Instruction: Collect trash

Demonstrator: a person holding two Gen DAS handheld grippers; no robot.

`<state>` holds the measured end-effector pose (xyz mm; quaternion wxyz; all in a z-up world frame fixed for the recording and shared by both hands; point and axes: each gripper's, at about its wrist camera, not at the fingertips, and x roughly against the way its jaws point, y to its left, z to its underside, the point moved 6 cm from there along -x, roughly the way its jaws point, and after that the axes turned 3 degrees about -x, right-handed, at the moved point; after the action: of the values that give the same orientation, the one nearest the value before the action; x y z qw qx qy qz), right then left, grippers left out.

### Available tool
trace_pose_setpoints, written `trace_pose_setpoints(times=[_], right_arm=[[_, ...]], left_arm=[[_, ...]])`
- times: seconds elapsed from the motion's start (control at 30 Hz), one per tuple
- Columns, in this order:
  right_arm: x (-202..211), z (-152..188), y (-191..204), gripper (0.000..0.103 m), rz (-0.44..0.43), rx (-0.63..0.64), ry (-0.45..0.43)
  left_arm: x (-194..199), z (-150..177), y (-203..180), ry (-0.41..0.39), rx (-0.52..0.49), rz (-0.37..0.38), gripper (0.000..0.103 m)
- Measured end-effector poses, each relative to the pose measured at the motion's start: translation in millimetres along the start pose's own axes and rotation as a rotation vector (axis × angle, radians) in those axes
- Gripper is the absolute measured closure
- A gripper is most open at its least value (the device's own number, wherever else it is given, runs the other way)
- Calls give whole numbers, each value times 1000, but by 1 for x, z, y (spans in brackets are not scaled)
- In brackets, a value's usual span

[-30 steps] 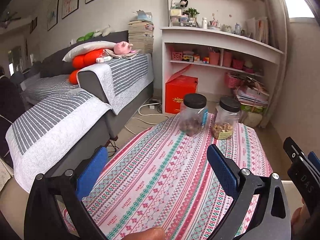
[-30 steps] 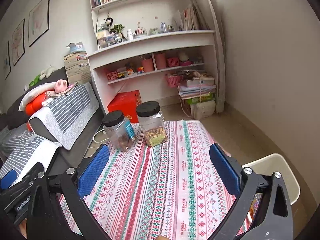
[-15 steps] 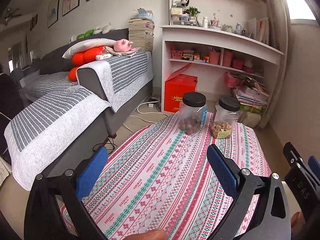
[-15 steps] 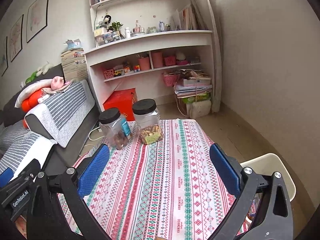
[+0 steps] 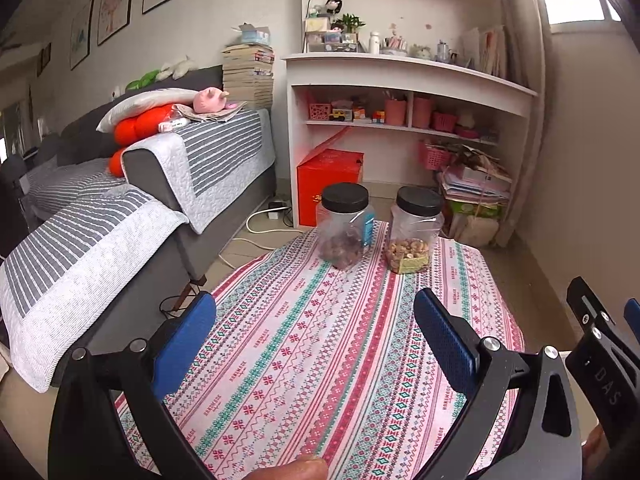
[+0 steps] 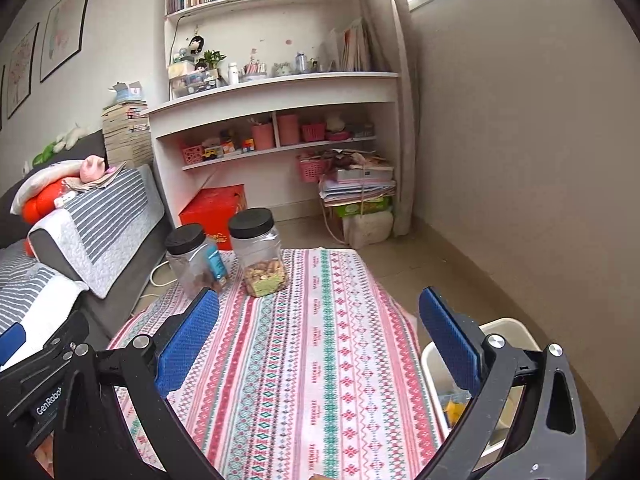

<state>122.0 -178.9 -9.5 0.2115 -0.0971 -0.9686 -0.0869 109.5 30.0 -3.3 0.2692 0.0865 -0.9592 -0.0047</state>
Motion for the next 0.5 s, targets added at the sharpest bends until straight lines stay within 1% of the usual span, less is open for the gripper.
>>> trace_pose_setpoints(times=[0.3, 0.5], right_arm=[[2, -3, -20, 7, 39, -1, -9], [-3, 1, -28, 7, 54, -3, 19]], left_arm=[[-1, 2, -20, 4, -12, 43, 7], [-2, 1, -23, 5, -11, 56, 7]])
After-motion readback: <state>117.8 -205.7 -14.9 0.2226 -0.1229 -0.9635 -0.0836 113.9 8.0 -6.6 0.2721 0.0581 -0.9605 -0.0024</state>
